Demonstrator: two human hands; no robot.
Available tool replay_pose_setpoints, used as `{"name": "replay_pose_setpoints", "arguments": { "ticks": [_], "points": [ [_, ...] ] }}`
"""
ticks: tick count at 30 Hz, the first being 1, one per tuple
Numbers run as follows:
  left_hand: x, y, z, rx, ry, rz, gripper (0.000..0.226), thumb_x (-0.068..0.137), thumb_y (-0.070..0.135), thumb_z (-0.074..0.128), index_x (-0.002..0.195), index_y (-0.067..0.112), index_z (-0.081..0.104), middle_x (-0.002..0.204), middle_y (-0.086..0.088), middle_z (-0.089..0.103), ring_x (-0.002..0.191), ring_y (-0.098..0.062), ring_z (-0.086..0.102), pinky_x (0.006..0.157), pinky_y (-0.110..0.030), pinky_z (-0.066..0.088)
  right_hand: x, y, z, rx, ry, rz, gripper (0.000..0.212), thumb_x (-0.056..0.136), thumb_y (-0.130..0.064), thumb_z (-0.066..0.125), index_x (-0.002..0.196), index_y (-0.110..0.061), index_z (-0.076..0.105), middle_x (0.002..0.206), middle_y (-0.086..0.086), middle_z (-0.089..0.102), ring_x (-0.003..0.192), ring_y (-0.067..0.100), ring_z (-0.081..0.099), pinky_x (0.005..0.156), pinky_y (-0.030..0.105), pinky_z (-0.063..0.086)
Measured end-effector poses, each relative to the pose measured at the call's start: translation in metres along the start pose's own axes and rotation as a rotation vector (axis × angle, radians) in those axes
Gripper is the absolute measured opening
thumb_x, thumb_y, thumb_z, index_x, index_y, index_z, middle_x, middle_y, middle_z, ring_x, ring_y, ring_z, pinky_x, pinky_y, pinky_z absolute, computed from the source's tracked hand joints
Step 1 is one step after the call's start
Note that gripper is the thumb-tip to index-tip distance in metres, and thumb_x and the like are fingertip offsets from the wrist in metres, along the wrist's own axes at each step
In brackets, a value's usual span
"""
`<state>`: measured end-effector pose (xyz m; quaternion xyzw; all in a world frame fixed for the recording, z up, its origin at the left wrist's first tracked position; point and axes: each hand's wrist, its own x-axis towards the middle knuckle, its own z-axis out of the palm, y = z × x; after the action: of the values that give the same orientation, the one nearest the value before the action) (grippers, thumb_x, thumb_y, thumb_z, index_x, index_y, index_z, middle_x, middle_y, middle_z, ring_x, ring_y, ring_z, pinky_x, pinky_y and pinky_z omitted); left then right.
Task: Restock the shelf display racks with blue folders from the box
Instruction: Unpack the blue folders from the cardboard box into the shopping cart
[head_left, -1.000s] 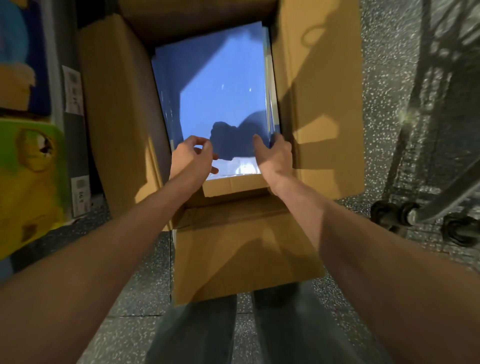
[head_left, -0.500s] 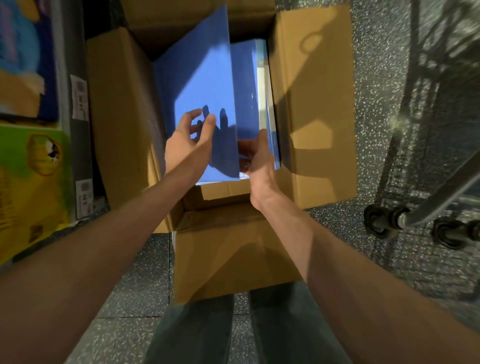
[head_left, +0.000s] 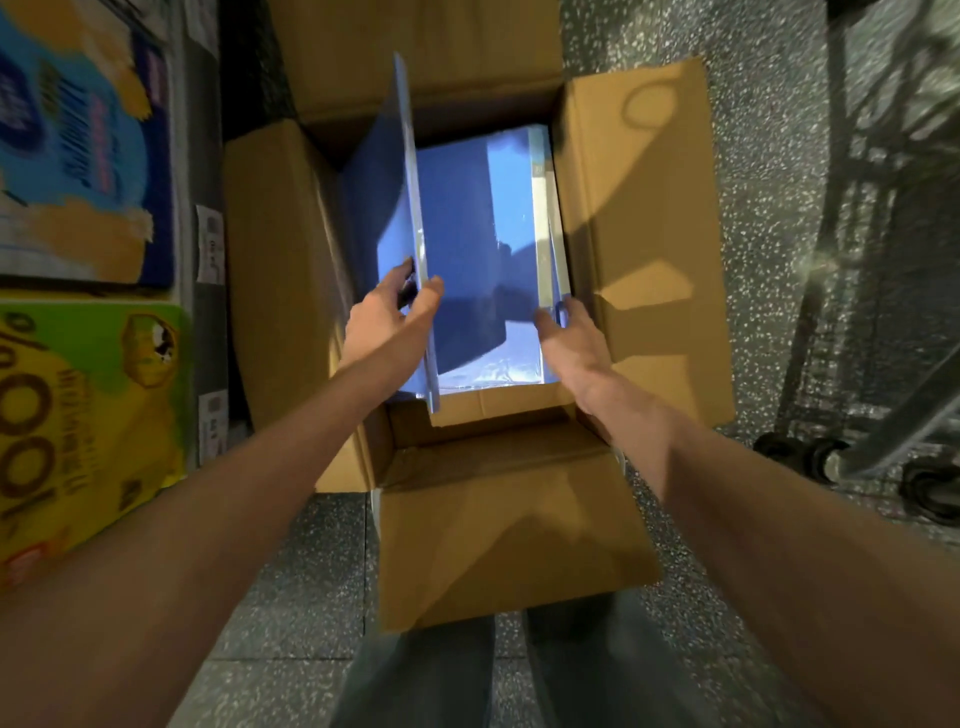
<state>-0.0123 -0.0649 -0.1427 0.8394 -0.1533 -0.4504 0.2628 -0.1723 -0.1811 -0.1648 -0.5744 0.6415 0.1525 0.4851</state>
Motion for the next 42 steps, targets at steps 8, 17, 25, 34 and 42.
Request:
{"name": "replay_pose_setpoints", "arguments": {
  "ticks": [8,17,25,34,42],
  "points": [
    [-0.003,-0.006,0.000,-0.118,-0.092,-0.019,0.046,0.103,0.057,0.036,0.138,0.031,0.051,0.114,-0.004,0.063,0.100,-0.017,0.060,0.094,-0.037,0.051,0.008,0.014,0.024,0.222,0.068,0.029,0.063,0.100,-0.053,0.045,0.151,-0.017,0.036,0.149,0.007,0.047,0.133,0.031,0.048,0.103,0.039,0.042],
    [-0.019,-0.004,-0.010,-0.149,-0.069,-0.130,0.064,0.104,0.057,0.028,0.158,0.025,0.024,0.165,0.003,0.027,0.152,-0.027,0.026,0.120,-0.047,0.026,0.001,0.004,0.015,0.015,0.014,-0.068,0.052,0.102,-0.055,0.036,0.126,-0.012,0.055,0.121,0.011,0.061,0.101,0.028,0.058,0.091,0.044,0.047],
    [-0.016,0.000,-0.003,-0.124,-0.050,-0.073,0.060,0.105,0.054,0.028,0.157,0.024,0.029,0.161,0.003,0.035,0.149,-0.027,0.032,0.118,-0.046,0.030,0.017,0.002,0.017,0.119,-0.059,0.060,0.080,0.086,-0.075,0.041,0.142,-0.018,0.045,0.143,0.010,0.050,0.129,0.034,0.047,0.108,0.054,0.038],
    [-0.020,0.002,-0.009,-0.102,-0.075,-0.066,0.061,0.105,0.055,0.028,0.157,0.023,0.031,0.156,-0.001,0.044,0.144,-0.026,0.039,0.105,-0.031,0.032,-0.029,-0.022,0.034,0.640,-0.094,0.069,0.049,0.104,-0.050,0.034,0.106,-0.014,0.066,0.109,0.013,0.070,0.102,0.029,0.065,0.091,0.039,0.053],
    [-0.030,0.020,-0.031,-0.016,0.009,-0.187,0.078,0.091,0.080,0.033,0.152,0.032,0.039,0.136,-0.002,0.061,0.121,-0.029,0.059,0.105,-0.045,0.047,-0.077,-0.053,0.060,0.832,-0.366,0.146,0.071,0.103,-0.060,0.016,0.110,-0.010,0.067,0.119,0.012,0.070,0.111,0.026,0.064,0.101,0.041,0.048]
  ]
}}
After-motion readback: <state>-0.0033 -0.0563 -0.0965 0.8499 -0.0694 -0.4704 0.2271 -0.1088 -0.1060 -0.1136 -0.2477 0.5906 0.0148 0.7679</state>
